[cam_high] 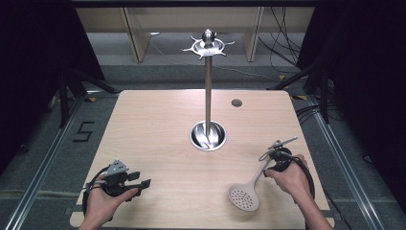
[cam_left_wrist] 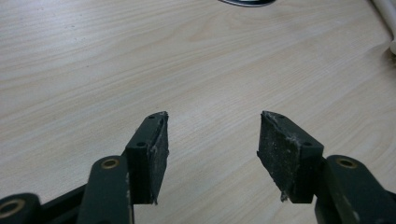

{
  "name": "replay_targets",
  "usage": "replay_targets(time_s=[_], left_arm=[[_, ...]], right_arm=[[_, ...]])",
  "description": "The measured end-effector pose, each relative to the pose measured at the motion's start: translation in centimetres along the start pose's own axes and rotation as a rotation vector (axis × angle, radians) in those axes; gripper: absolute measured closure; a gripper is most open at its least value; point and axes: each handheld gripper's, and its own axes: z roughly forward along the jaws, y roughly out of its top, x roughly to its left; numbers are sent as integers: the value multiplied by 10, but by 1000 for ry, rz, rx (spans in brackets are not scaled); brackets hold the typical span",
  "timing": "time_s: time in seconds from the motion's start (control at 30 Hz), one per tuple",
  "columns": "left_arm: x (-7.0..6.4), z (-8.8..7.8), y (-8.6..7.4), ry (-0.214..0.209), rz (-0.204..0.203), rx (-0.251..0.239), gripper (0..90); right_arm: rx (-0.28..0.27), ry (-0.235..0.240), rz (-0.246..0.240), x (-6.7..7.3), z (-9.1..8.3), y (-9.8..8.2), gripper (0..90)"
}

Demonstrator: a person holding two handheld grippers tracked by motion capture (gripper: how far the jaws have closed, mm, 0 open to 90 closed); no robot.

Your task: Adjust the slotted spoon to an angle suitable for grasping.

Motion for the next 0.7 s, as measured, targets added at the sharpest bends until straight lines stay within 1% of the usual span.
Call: replay_targets(time_s=[0.03,0.07,0.1,0.13,0.17,0.2,0.23,0.27,0.33,0.37,0.4,0.43,0.47,0.5,0.53,0.57,0.6,0.67,0.7], left_arm=[[1,-1,0,-3,15,13,422],[2,0,0,-4,14,9,422],[2,0,1,-5,21,21,422],[2,0,1,-5,21,21,421],[2,1,1,-3,11,21,421],[2,1,2,-5,8,21,421],[1,3,2,0,3,6,421],[3,1,3,0,19,23,420],[3,1,4,-4,10,16,419],[3,2,4,-3,4,9,418],[3,2,4,-3,4,9,417],[5,3,5,0,5,15,416],[5,3,6,1,1,14,415],[4,5,6,1,-10,-5,414],[4,4,7,-2,2,14,413],[2,5,6,-2,-11,-2,413],[3,5,5,-6,5,14,413],[1,5,4,-7,8,18,413],[-1,5,3,-10,-3,3,413]], right_arm=[[-21,-12,-8,-5,0,2,650],[-22,-6,11,-8,0,5,633],[-14,-1,24,-10,1,6,615],[-22,4,25,-13,2,8,602],[-17,-4,77,-11,3,9,582],[-23,-7,29,-17,5,10,563],[-25,-15,30,-18,7,11,547],[-25,-14,46,-18,8,11,536],[-18,-18,50,-20,9,12,529],[-27,-29,44,-22,10,11,524],[-27,-29,44,-22,10,11,524],[-25,-30,44,-24,9,12,490],[-20,-36,31,-25,8,12,473],[-24,-43,32,-26,8,12,459],[-44,-40,67,-25,7,12,448],[-49,-39,99,-24,6,12,441],[-44,-44,73,-26,5,11,436],[-49,-45,65,-29,3,11,424],[-58,-44,70,-29,1,10,417]])
